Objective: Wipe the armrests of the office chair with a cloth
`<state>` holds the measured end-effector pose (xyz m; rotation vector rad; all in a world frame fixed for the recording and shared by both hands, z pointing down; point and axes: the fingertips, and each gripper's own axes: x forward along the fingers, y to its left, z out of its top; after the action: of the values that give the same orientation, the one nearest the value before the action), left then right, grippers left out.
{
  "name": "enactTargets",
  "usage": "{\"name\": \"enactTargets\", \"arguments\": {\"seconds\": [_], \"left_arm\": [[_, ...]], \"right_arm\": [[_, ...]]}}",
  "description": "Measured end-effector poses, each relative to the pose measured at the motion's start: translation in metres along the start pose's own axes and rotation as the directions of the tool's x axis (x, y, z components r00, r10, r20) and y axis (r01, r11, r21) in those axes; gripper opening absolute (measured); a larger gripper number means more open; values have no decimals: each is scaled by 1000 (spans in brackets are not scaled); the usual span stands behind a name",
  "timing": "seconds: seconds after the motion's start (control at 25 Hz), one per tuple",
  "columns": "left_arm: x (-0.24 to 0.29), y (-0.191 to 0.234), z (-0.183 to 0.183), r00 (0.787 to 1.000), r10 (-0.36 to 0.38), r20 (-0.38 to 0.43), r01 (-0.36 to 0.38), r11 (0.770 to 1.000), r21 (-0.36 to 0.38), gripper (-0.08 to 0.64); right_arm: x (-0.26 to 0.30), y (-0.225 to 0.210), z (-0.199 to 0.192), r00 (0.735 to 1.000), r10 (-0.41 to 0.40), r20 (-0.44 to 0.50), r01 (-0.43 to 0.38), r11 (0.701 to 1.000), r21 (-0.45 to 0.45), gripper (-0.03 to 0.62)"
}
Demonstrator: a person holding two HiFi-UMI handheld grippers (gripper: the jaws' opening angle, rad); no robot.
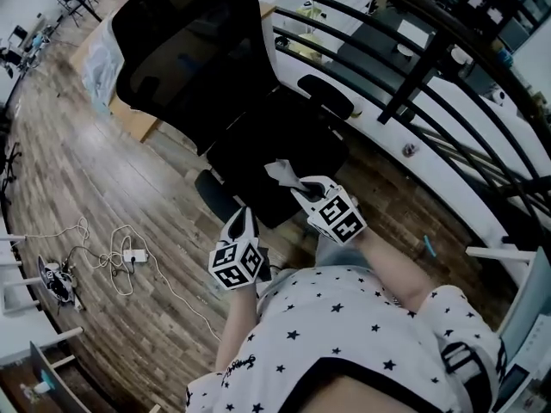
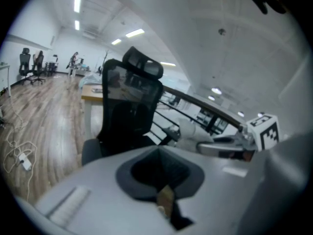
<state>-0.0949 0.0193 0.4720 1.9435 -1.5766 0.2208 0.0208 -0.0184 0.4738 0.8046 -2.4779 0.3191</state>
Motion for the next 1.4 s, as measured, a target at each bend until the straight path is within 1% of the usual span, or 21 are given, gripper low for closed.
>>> {"name": "enactTargets", "arguments": {"seconds": [0.16,0.44,0.68,0.88,1.08,1.24,1.4], "left_arm": [[26,-27,11,1000,16,6,-16,1000,-12,5],[65,-65,22,997,64,40,-63,997,-42,5],[95,-86,25,992,106,66,-101,992,-73,5],[113,-109,24,990,124,72,-117,989,-85,5],[128,-124,20,992,117,56,-112,990,-87,5],[137,-129,14,993,115,38,-111,990,-89,5],[146,-135,13,994,102,30,-99,991,-89,4]], "right_arm": [[-11,-37,4,1000,27,1,-27,1000,-8,34],[-31,-96,4,998,61,9,-60,998,-28,34],[-40,-138,-2,997,82,12,-82,996,-43,34],[-55,-165,-9,996,90,12,-89,995,-46,34],[-64,-195,-11,998,59,25,-59,998,-21,34],[-70,-220,-16,999,4,36,-4,1000,10,34],[-75,-246,-27,999,-49,21,48,999,21,34]]}}
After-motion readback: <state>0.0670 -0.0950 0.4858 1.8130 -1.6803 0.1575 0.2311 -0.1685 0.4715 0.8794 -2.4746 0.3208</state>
